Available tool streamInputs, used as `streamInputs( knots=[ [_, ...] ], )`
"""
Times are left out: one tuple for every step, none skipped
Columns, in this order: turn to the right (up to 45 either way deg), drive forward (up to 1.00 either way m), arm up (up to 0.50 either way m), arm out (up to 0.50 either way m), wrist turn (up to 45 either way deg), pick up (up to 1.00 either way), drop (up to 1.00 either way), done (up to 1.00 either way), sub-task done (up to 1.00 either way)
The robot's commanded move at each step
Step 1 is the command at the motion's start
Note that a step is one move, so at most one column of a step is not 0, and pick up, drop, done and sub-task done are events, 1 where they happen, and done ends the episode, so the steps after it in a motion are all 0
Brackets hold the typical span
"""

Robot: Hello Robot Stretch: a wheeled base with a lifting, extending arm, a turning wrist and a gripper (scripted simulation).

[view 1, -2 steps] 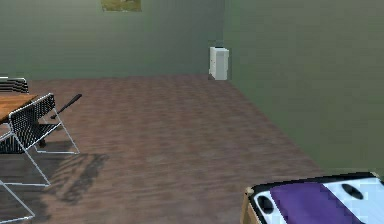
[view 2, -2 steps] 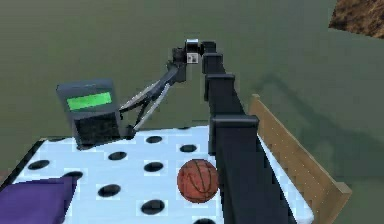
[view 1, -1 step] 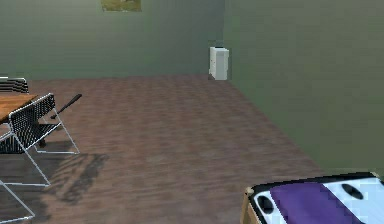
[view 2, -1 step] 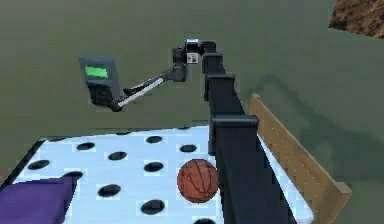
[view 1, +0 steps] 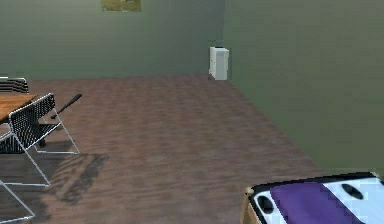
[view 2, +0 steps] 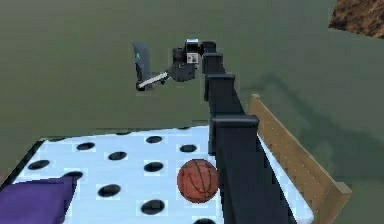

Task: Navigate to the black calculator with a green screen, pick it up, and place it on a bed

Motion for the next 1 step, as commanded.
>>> streamInputs(
  knots=[
    [0.0, 0.00, 0.00, 0.00, 15.0, 0.00, 0.00, 0.00, 0.00]
  ],
)
